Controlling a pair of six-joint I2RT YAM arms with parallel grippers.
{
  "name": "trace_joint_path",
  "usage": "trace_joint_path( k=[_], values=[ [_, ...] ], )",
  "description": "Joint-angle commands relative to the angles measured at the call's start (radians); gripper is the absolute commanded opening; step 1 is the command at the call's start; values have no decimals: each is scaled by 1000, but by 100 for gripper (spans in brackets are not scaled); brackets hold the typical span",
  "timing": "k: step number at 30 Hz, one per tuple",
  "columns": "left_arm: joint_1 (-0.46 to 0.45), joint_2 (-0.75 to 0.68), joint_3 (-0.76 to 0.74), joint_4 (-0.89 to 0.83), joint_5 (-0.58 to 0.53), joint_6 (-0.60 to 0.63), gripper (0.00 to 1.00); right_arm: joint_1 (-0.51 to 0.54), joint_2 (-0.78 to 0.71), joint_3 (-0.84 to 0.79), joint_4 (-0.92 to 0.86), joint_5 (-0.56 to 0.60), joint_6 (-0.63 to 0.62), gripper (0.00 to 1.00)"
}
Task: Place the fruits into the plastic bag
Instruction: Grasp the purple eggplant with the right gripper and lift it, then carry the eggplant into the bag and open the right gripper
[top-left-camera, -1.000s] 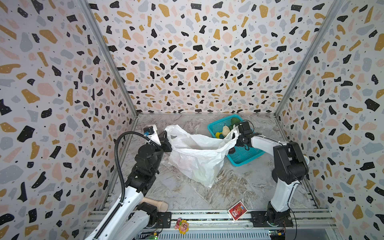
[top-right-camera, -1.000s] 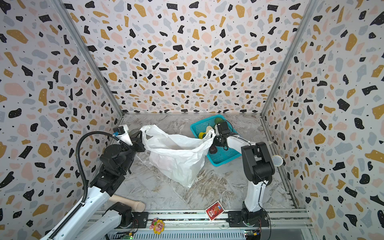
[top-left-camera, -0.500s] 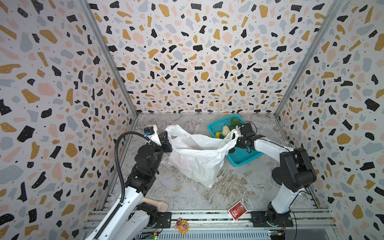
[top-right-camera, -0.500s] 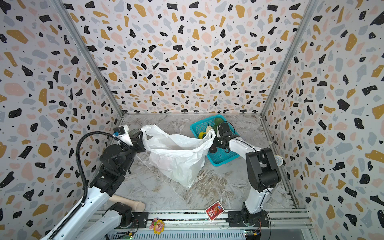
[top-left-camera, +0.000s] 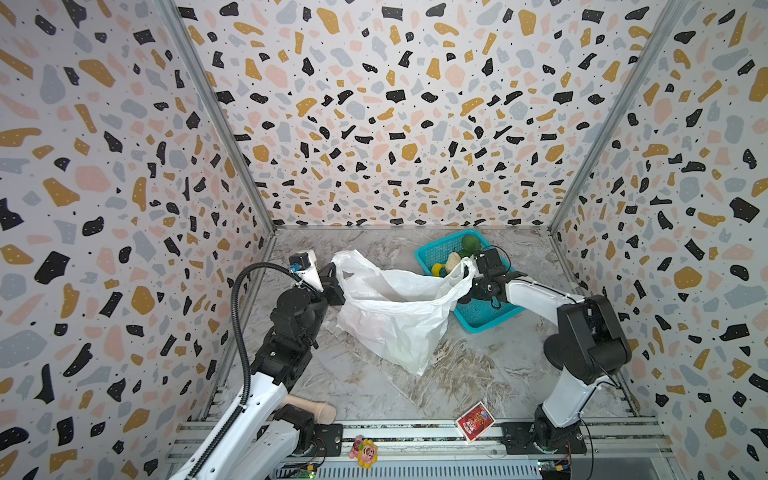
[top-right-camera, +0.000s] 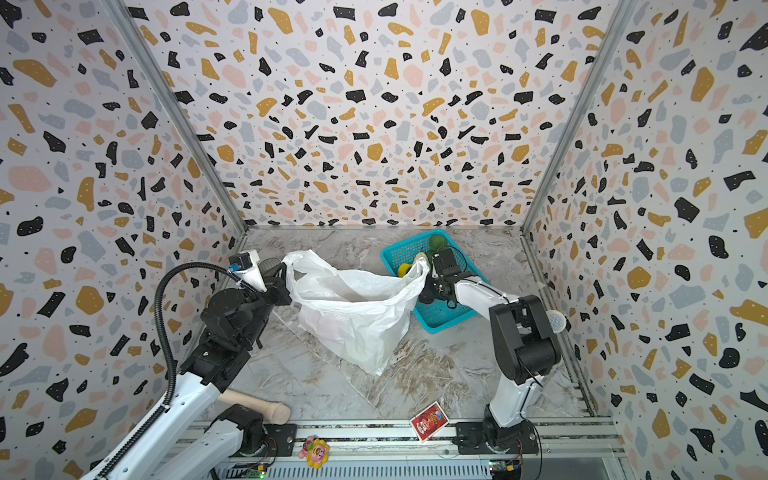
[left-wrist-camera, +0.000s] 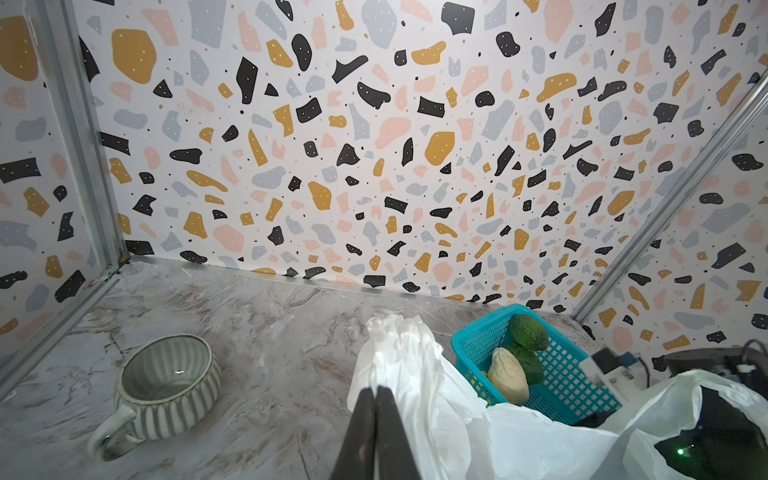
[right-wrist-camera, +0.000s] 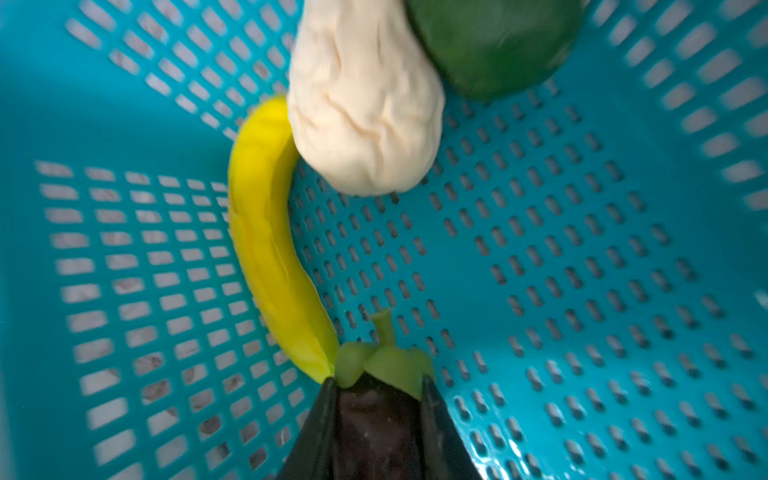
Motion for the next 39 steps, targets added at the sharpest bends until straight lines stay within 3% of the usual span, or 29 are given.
trace_joint_path(
  k=[1,5,8,12,19,27,33,39],
  values=[
    [2,-19,26,29,18,5,0,-9,-194,46,34,38,-12,19],
    [2,-27,37,11,30,8,0,29,-354,36,168,37,-80,23],
    [2,-32,45,-11,42,13,0,76,-419,46,258,-57,-160,27],
    [0,-40,47,-14,56,18,0,158,-374,114,228,-240,-238,28],
    [-2,-43,78,-47,61,39,0,348,-233,185,-6,-370,-419,29],
    [-9,-37,111,-53,9,66,0,448,-88,184,-140,-310,-411,34],
    [-11,-24,132,-58,13,75,0,451,-71,182,-151,-218,-356,65],
    [-11,-38,129,-73,14,73,0,422,-167,177,-114,-127,-335,73]
  ],
)
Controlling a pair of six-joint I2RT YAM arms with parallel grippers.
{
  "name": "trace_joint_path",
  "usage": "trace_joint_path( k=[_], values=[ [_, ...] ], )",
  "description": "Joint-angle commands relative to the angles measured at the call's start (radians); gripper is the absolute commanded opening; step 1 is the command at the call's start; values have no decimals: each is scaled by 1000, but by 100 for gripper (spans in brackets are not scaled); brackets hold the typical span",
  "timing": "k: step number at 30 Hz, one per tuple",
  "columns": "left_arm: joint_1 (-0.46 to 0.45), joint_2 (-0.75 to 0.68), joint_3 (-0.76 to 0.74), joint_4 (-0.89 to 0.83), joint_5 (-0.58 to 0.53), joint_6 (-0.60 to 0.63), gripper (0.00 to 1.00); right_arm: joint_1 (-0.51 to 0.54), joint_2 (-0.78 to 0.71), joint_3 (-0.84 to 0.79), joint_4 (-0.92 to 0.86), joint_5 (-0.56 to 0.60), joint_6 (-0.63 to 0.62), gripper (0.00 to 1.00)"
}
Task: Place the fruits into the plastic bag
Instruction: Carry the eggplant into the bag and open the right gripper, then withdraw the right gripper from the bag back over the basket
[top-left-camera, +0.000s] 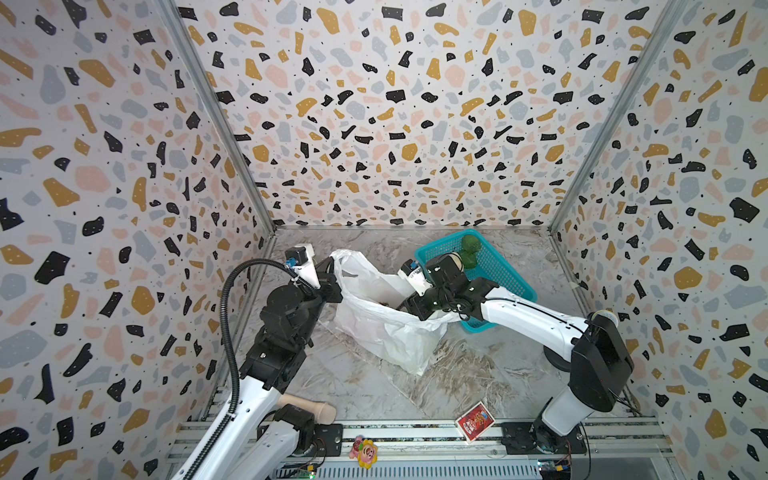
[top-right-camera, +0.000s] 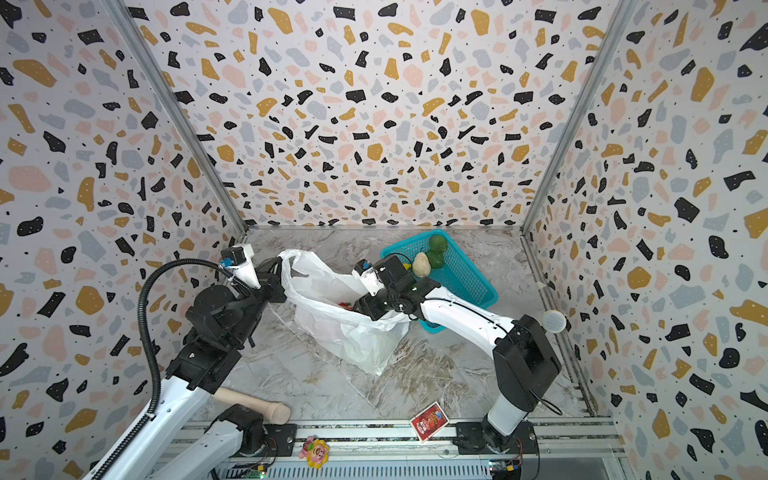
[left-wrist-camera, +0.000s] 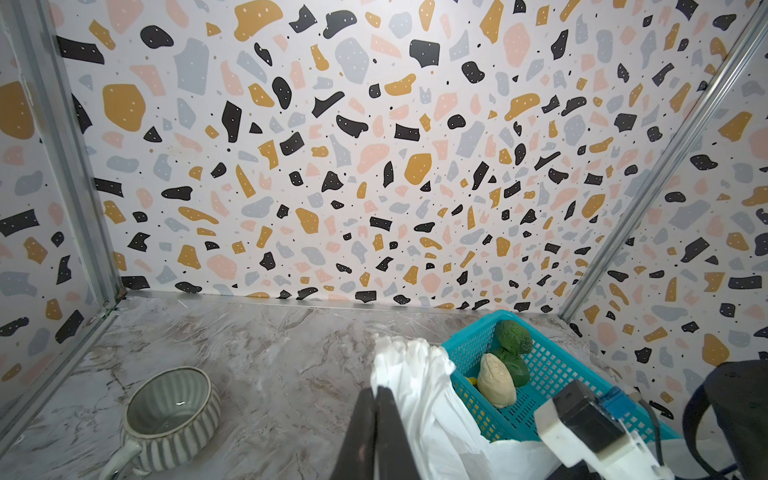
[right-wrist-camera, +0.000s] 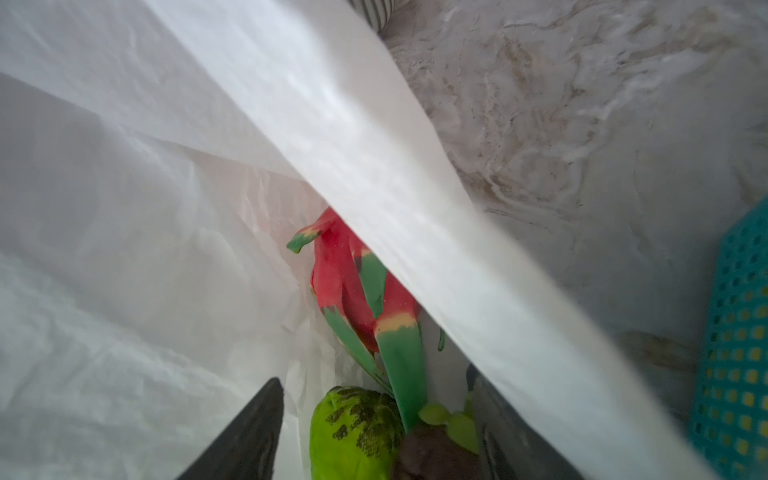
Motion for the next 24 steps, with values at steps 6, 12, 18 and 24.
trace_joint_path(
  k=[6,12,18,24],
  values=[
    [-4,-38,4,10,-17,14,0,-130,-273,-18,151,40,85,74],
    [-6,-49,-21,11,-16,6,0,-290,-390,-67,362,-4,187,79],
    [-6,-53,-23,10,-15,5,0,-450,-316,-71,364,131,317,82],
    [-6,-46,-21,20,-10,3,0,-485,-2,89,150,190,326,82]
  ],
)
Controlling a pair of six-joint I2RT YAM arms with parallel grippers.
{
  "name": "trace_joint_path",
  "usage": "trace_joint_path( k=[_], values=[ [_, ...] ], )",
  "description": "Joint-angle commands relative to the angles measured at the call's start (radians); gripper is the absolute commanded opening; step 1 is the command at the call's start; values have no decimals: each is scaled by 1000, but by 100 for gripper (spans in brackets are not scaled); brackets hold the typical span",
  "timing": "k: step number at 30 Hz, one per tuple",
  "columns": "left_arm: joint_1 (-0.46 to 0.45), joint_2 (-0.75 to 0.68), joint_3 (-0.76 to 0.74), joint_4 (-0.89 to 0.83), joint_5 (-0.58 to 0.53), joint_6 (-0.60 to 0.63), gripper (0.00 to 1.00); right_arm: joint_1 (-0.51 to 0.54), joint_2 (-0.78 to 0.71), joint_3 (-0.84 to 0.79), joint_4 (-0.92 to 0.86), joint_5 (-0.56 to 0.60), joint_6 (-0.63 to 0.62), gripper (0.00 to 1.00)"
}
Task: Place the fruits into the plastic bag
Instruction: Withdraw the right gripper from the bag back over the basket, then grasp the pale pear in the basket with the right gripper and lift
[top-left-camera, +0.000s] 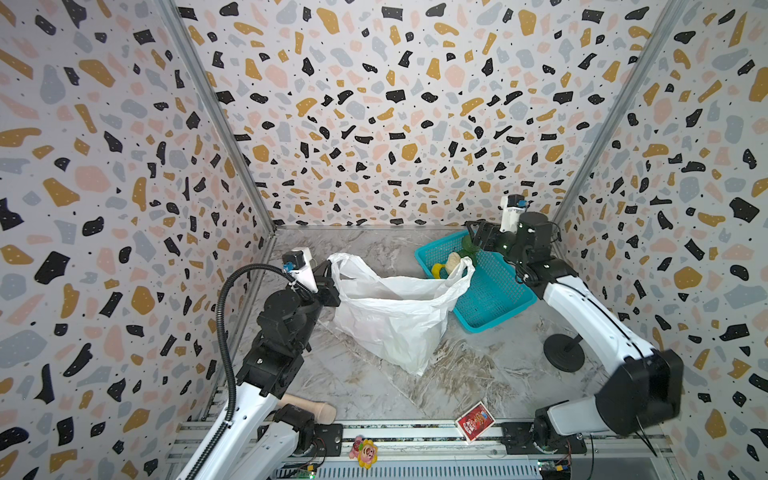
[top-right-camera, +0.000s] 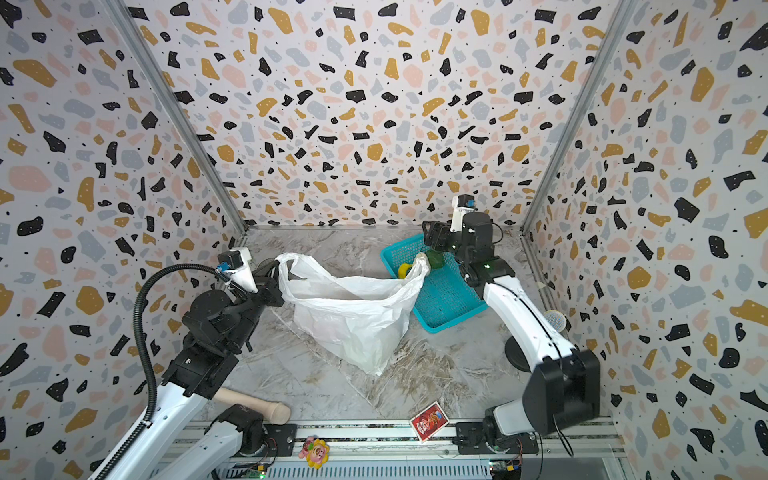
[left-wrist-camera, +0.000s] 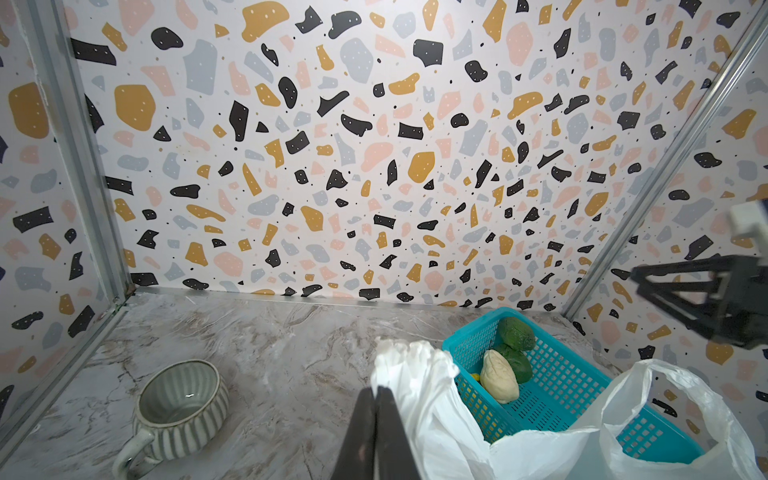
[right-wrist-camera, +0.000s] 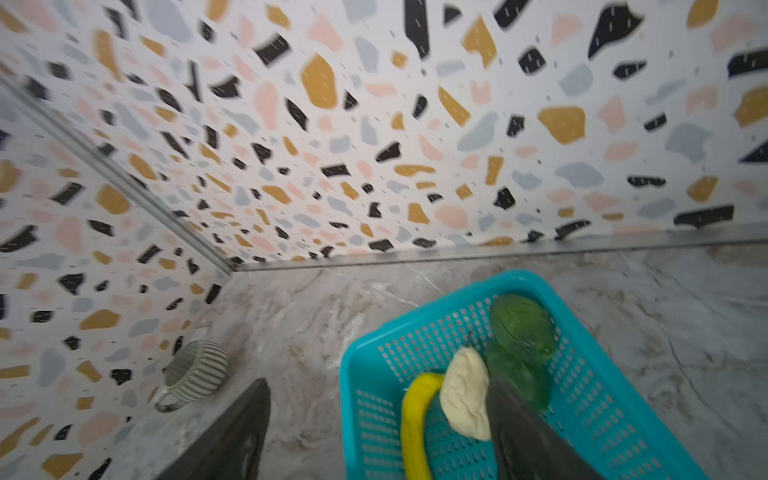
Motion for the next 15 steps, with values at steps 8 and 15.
trace_joint_path(
  k=[8,15],
  values=[
    [-12,-3,-16,45,-6,8,0,1,412,259,-227,26,0,87],
    [-13,-14,-31,42,-18,14,0,6,581,361,-281,-3,-3,86]
  ],
)
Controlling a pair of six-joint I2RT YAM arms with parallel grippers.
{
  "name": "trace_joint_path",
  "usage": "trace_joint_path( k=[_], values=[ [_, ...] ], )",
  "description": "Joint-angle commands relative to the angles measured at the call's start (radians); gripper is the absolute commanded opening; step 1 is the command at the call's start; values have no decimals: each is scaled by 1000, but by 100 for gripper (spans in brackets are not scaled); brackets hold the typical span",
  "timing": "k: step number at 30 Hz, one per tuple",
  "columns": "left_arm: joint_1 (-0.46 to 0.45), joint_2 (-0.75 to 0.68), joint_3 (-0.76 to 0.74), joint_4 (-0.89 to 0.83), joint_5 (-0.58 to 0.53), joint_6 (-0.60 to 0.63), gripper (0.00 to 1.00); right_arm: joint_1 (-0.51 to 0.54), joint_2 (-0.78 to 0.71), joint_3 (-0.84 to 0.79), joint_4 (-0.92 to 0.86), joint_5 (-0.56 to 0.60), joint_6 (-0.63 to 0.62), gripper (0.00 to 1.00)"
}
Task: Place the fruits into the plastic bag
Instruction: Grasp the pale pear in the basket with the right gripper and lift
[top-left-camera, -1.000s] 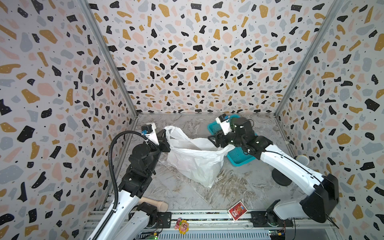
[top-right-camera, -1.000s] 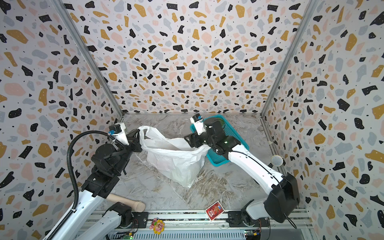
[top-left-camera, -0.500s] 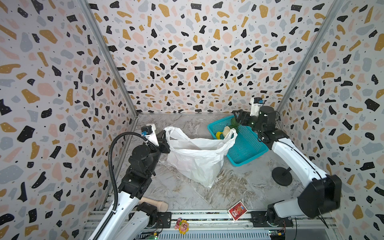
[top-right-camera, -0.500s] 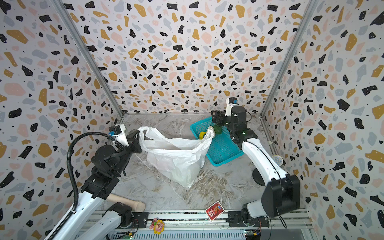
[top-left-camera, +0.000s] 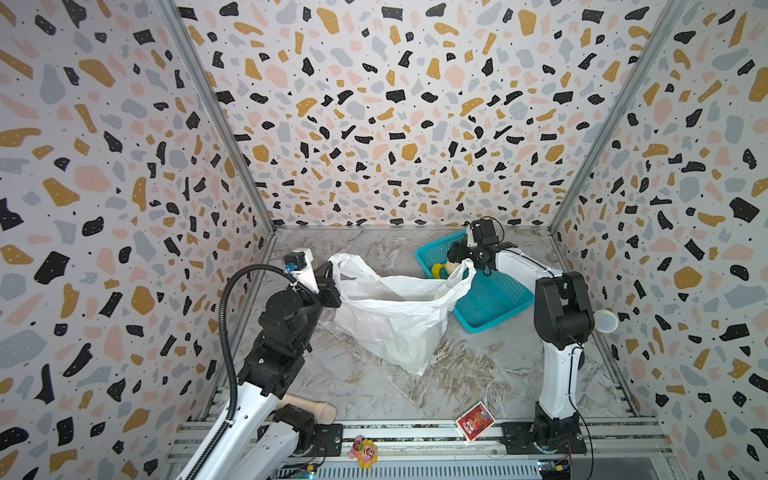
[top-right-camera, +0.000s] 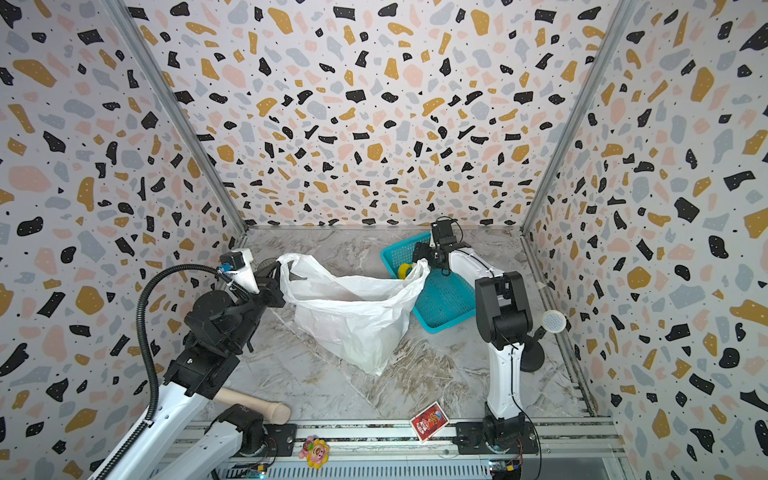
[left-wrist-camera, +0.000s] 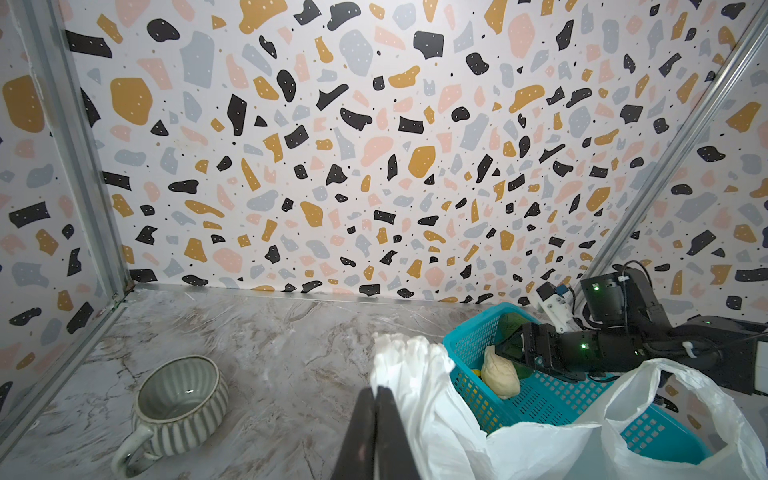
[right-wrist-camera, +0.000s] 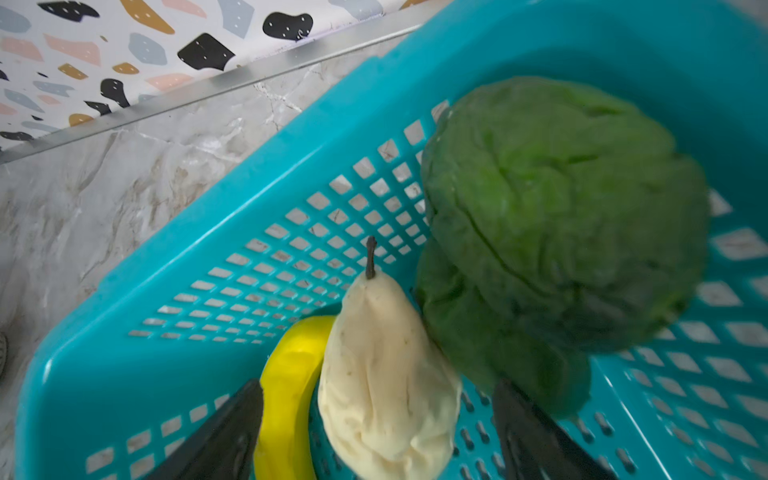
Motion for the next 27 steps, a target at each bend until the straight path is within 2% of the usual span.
trace_joint_path(
  k=[1,8,12,15,18,20,23,27],
  values=[
    [-4,-15,-17,38,-17,14,0,9,23,40,-45,-16,-8,86],
    [-5,-17,-27,38,-19,14,0,27,99,83,-58,-10,-6,81],
    [-4,-15,-31,40,-20,15,0,52,141,107,-69,53,-6,79],
    [-5,-10,-33,45,-16,11,0,57,149,98,-30,79,6,70],
    [-5,-8,-30,44,-16,8,0,54,131,72,18,78,12,53],
    [-5,-8,-26,44,-14,9,0,54,100,46,41,62,8,45],
    [-5,-12,-24,43,-15,13,0,52,0,-33,83,48,6,41],
    [-5,-23,-18,39,-7,14,0,46,-246,-235,206,22,2,36]
  ],
)
